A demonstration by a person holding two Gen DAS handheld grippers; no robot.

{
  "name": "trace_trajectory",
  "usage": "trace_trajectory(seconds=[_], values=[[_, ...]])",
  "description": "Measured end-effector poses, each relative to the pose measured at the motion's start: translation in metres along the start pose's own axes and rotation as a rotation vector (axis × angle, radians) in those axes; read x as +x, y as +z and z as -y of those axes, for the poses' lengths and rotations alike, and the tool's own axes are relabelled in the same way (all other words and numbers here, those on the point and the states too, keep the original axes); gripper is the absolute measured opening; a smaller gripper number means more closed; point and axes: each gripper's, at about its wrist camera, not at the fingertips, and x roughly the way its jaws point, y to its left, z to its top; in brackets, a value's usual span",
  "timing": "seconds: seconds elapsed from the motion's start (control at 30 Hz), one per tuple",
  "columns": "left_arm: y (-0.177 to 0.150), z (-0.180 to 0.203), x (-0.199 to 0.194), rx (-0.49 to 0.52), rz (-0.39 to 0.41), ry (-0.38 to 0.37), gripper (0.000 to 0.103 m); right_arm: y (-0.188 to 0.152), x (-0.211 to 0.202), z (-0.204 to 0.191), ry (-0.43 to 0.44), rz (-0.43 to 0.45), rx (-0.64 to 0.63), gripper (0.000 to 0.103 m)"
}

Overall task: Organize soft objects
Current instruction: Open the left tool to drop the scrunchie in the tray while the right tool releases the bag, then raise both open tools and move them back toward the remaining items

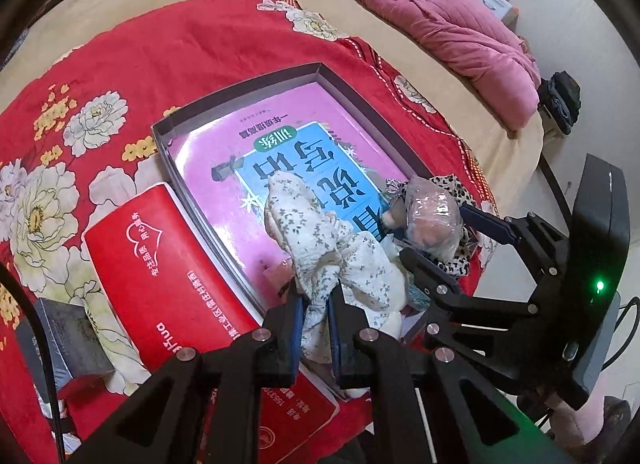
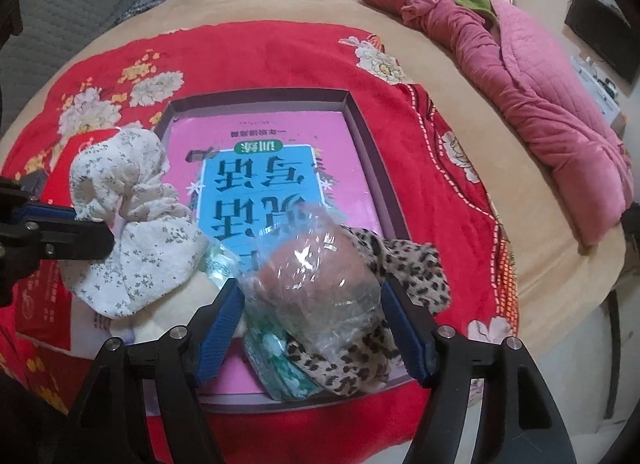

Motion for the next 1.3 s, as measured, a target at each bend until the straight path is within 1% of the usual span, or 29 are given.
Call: trace_trajectory(seconds=[0.37, 0.5, 0.63, 0.67, 0.7, 0.77, 0.87, 0.93, 1.0, 1.07, 1.3], values=[[-0.002, -0.006, 0.006, -0.03, -0.028, -0.013, 0.014, -0.007, -0.021, 0.009, 0.015, 0.029, 0.042, 0.073], [-0.002, -0.004, 0.01, -0.029, -0.041, -0.013, 0.028, -0.006, -0.03, 0.013, 0.018, 0.046, 0.058, 0.073], [-0.001, -0.004, 0.014, -0.043, -0.046, -0.024, 0.031, -0.005, -0.038, 0.015, 0.018, 0.06, 0.069, 0.073], [0.0, -0.004, 0.014, -0.045, -0.047, -0.027, 0.036, -0.005, -0.04, 0.016, 0.016, 0.064, 0.07, 0.073], [0.0, -0.004, 0.014, -0.047, -0.045, -0.032, 0.043, -0.005, -0.043, 0.017, 0.012, 0.067, 0.071, 0.074], [0.001, -0.003, 0.013, -0.048, -0.042, -0.042, 0.052, -0.005, -0.047, 0.019, 0.009, 0.072, 0.075, 0.074], [0.002, -0.004, 0.01, -0.055, -0.03, -0.044, 0.053, -0.005, -0.053, 0.023, 0.005, 0.085, 0.087, 0.074], [0.003, -0.004, 0.007, -0.054, -0.02, -0.042, 0.056, -0.005, -0.057, 0.026, 0.004, 0.092, 0.099, 0.074], [0.004, -0.004, 0.003, -0.049, -0.011, -0.03, 0.065, -0.005, -0.061, 0.028, 0.001, 0.1, 0.103, 0.074], [0.004, -0.004, 0.0, -0.045, -0.006, -0.021, 0.071, -0.006, -0.066, 0.028, -0.001, 0.107, 0.107, 0.074], [0.003, -0.006, -0.015, -0.048, 0.029, -0.012, 0.071, -0.005, -0.082, 0.027, -0.005, 0.134, 0.107, 0.074]])
